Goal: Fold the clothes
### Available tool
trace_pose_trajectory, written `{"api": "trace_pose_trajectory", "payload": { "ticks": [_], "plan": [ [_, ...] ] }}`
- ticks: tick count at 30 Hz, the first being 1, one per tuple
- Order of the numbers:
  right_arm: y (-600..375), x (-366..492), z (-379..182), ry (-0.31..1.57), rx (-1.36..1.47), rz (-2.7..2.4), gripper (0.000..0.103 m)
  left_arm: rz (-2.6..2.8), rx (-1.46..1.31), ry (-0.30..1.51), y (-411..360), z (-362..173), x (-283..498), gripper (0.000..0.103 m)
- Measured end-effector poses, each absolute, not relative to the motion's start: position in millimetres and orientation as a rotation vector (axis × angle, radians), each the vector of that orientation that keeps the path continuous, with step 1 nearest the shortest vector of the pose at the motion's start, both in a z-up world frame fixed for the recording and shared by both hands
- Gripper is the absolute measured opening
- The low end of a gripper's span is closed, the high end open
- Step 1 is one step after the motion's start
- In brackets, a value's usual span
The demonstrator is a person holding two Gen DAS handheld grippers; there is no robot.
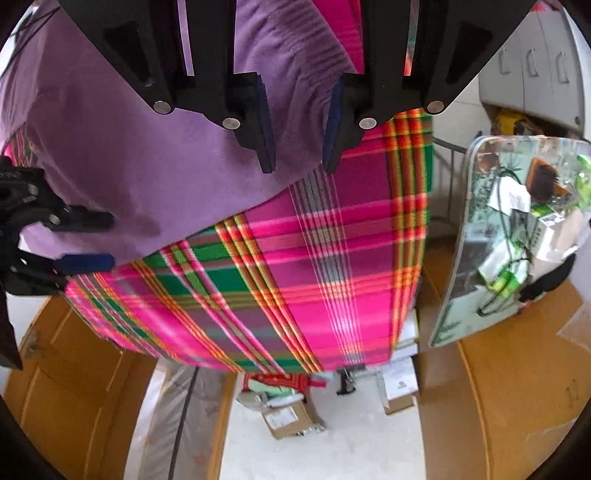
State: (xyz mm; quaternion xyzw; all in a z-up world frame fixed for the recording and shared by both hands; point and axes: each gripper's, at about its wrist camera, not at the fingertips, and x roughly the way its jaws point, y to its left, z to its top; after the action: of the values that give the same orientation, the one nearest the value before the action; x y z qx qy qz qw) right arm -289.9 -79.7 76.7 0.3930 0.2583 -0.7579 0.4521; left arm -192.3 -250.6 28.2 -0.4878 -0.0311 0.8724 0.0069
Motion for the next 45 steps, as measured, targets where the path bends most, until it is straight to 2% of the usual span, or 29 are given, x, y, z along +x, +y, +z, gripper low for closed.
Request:
{"api": "trace_pose_trajectory", "payload": {
  "ticks": [4,7,12,20,26,29,31,32,33,34,37,45],
  "plan": [
    [-89.9,-297.3,61.6,0.665,0.985,-1.831,0.042,2.715,-1.546,0.010,-248.2,17.7,-195.1,0.028],
    [-96.1,-299.7,56.7,0.687,0.976,-1.827,0.042,2.715,-1.563,0.019,-252.3,14.9,-198.4,0.028],
    [-105.3,-311.0,49.7,0.681,0.994,-1.809,0.043,2.734,-1.576,0.095,-252.9,10.6,-199.2,0.034],
    [-109.8,-319.7,40.7,0.656,1.019,-1.775,0.045,2.679,-1.543,0.015,-258.2,8.7,-191.5,0.034],
    [-107.1,-321.9,39.6,0.615,1.042,-1.780,0.045,2.675,-1.533,0.028,-259.2,8.3,-191.9,0.034],
    [-107.4,-318.3,40.2,0.619,1.037,-1.773,0.037,2.676,-1.528,0.015,-260.4,8.6,-190.6,0.034],
    [-106.8,-316.4,40.7,0.615,1.039,-1.762,0.025,2.682,-1.521,0.014,-259.6,9.9,-189.0,0.028],
    [-106.6,-315.6,41.0,0.614,1.042,-1.757,0.022,2.686,-1.518,0.014,-259.1,10.6,-188.2,0.022],
    [-106.8,-314.7,41.3,0.611,1.045,-1.752,0.015,2.689,-1.515,0.014,-258.6,11.3,-187.4,0.013],
    [-107.0,-313.4,41.3,0.610,1.047,-1.748,0.008,2.693,-1.511,0.014,-258.2,12.0,-186.6,0.010],
    [-108.0,-304.4,43.2,0.654,1.022,-1.779,0.004,2.703,-1.501,0.013,-256.8,14.1,-184.2,0.008],
    [-94.7,-271.5,75.4,0.640,0.927,-1.890,0.004,2.731,-1.422,-0.023,-255.4,27.4,-171.0,0.007]
  ]
}}
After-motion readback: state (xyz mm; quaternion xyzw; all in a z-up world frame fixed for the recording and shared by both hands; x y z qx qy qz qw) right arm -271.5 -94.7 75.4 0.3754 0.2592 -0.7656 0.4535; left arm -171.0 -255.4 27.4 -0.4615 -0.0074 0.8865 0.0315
